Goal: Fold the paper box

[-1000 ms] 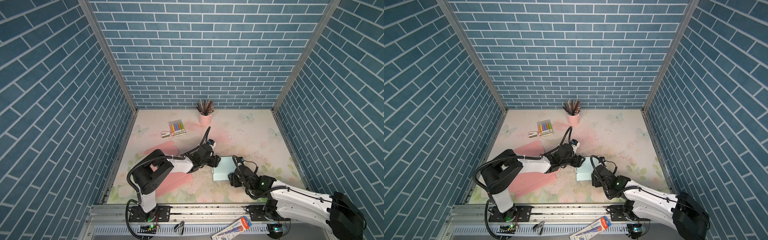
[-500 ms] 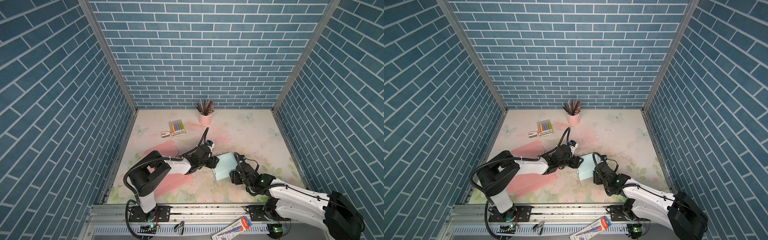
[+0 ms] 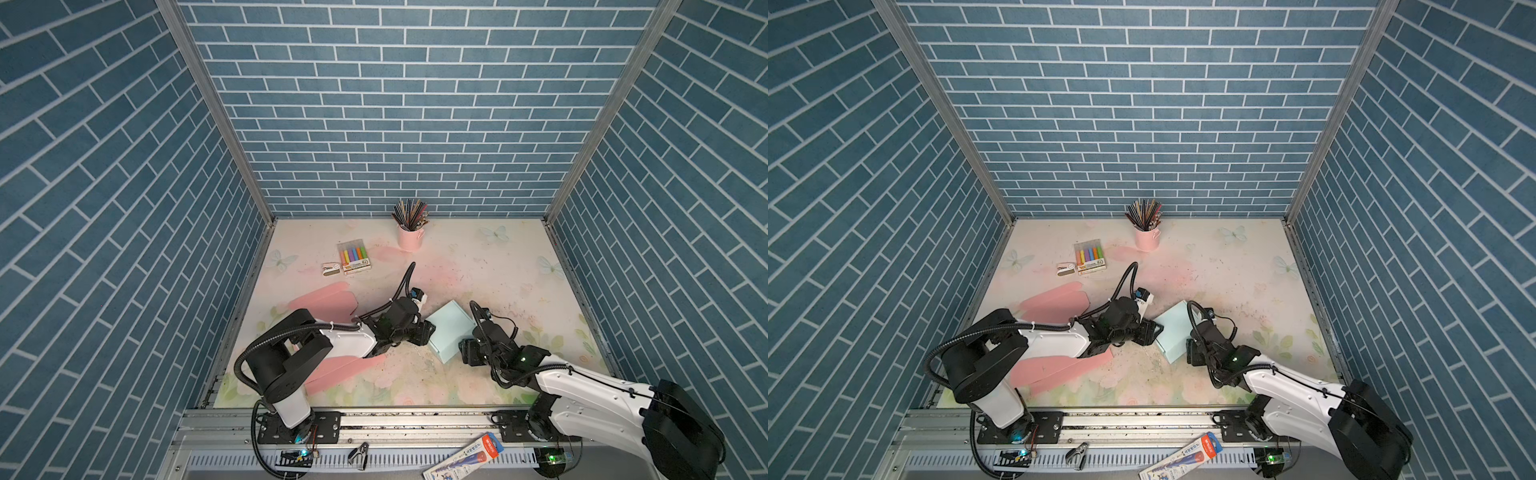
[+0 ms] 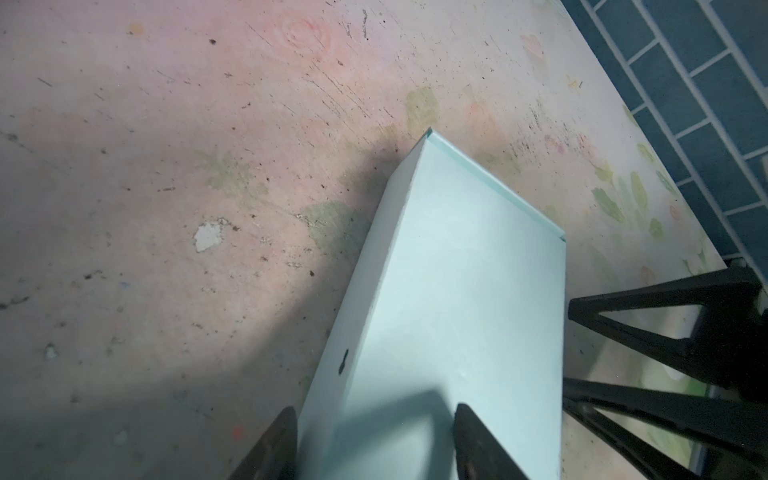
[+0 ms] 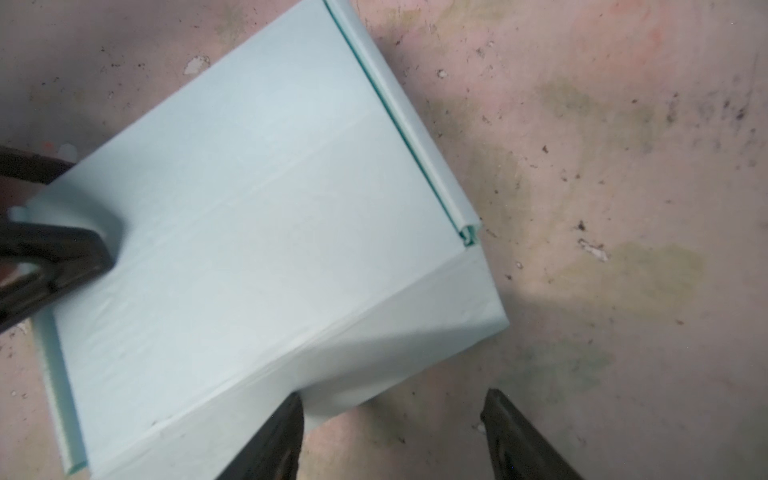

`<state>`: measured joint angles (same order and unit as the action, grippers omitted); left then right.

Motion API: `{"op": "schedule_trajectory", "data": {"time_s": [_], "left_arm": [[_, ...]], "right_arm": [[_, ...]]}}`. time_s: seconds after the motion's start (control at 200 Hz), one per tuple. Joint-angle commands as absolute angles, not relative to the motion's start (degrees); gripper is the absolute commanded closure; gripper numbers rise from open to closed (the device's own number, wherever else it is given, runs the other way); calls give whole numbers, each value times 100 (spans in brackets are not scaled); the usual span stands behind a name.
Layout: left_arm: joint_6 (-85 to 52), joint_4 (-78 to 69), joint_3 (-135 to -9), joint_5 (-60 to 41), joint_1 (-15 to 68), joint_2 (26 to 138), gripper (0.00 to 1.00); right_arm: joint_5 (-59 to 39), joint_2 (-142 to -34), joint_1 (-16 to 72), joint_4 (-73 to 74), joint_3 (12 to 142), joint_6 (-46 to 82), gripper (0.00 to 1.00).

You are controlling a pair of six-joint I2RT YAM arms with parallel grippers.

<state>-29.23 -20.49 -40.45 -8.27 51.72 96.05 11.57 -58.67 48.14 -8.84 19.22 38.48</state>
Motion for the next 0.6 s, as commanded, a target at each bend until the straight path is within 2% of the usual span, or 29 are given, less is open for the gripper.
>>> {"op": "schedule_trajectory", "data": {"time_s": [0.0, 0.595], "left_arm": [[-3082, -2216, -3845, -1124, 5363, 9406, 42], [-3515, -2858, -3593, -1662, 5657, 9202, 48]], "right_arm": [[1068, -5965, 4789, -691, 1948, 3683, 31], [525, -6597, 4929, -149, 2248, 3689, 35]]}}
